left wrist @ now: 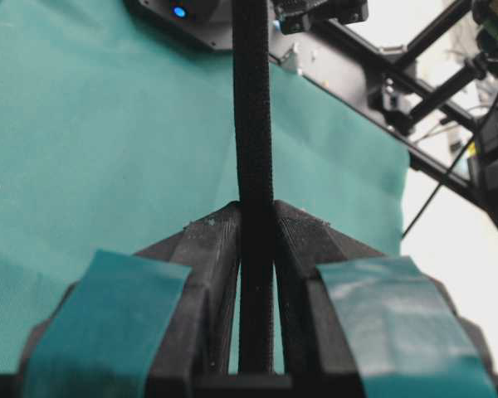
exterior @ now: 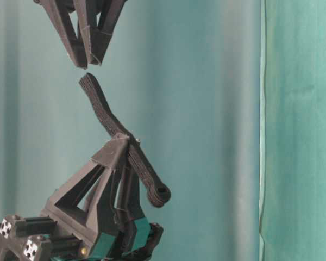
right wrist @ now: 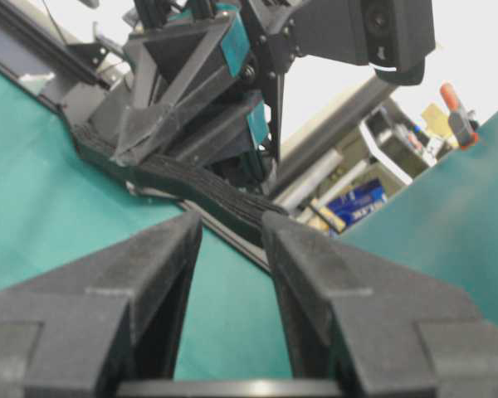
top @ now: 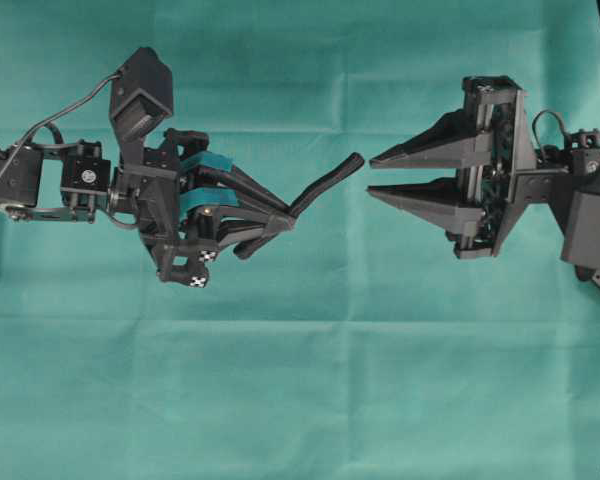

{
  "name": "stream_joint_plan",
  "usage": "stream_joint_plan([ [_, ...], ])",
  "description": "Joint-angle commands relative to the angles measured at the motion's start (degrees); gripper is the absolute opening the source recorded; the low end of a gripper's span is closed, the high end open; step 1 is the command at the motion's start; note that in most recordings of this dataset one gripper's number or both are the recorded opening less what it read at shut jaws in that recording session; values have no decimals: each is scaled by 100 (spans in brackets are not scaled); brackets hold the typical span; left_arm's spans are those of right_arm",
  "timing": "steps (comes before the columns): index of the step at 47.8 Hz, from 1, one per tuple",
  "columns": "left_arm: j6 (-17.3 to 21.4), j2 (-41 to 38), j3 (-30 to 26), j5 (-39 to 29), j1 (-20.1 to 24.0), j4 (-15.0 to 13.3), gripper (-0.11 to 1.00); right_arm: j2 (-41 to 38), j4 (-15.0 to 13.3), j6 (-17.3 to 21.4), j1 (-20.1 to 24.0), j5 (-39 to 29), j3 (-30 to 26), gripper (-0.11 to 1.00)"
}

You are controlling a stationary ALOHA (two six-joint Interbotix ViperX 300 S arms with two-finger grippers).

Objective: Peel off the Velcro with your right arm.
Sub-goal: 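Move the open right gripper left toward the strap's free end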

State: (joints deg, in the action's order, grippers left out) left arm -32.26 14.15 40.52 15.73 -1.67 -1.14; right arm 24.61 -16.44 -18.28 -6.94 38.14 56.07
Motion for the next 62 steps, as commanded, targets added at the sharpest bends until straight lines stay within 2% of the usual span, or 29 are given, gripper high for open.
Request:
stream_joint_plan([
  [1,0,88,-53,53,9,-9,10,0,0,-9,-44,62,-158,6],
  [23,18,88,-53,62,0,-9,10,-185,9,-18,-114,62,-255,6],
  [62,9,105,-35,62,26,-9,10,-149,0,-18,-114,141,-70,6],
])
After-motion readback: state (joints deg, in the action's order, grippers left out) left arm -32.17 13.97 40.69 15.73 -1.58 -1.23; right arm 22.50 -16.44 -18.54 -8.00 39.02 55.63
